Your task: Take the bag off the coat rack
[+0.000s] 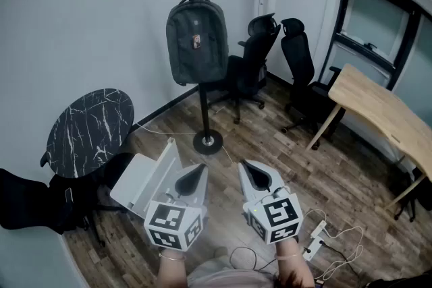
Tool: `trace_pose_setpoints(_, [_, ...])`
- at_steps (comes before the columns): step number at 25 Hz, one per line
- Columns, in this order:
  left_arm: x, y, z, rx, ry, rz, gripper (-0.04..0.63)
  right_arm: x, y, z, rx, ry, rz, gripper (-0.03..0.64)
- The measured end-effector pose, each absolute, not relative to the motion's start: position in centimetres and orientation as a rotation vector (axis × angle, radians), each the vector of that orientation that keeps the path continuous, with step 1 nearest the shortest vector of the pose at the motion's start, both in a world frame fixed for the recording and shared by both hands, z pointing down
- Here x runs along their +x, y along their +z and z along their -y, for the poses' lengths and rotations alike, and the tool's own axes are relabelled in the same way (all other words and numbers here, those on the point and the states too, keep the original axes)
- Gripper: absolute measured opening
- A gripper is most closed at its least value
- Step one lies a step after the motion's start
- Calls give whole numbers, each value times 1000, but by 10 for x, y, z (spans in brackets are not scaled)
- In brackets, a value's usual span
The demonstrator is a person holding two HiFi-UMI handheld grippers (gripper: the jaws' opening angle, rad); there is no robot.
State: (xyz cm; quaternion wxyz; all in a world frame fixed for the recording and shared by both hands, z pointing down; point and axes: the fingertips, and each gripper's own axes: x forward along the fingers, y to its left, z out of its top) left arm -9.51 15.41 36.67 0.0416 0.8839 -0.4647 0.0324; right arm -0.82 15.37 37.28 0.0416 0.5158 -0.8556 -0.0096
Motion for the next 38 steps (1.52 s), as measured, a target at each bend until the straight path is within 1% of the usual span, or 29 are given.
trace_pose_setpoints(12, [-96, 362, -120, 2745, 112, 1350, 11, -12, 366, -126, 1593, -43, 2643, 3])
trace_pose_setpoints(21, [-82, 369, -104, 2745, 122, 1322, 11, -2, 365, -109, 1617, -77, 2618, 3])
trace_pose_setpoints(24, [-77, 372, -90, 2740, 132, 1325, 11, 3, 361, -94, 1646, -129, 2616, 3])
trace_pose_setpoints(32, [-55, 379, -37, 2743, 175, 1302, 11, 13, 350, -44, 1630, -125, 2729, 3])
trace_pose_setpoints(38, [-36, 378, 6, 2768, 192, 1276, 11, 25, 347, 5, 1646, -149, 2709, 3])
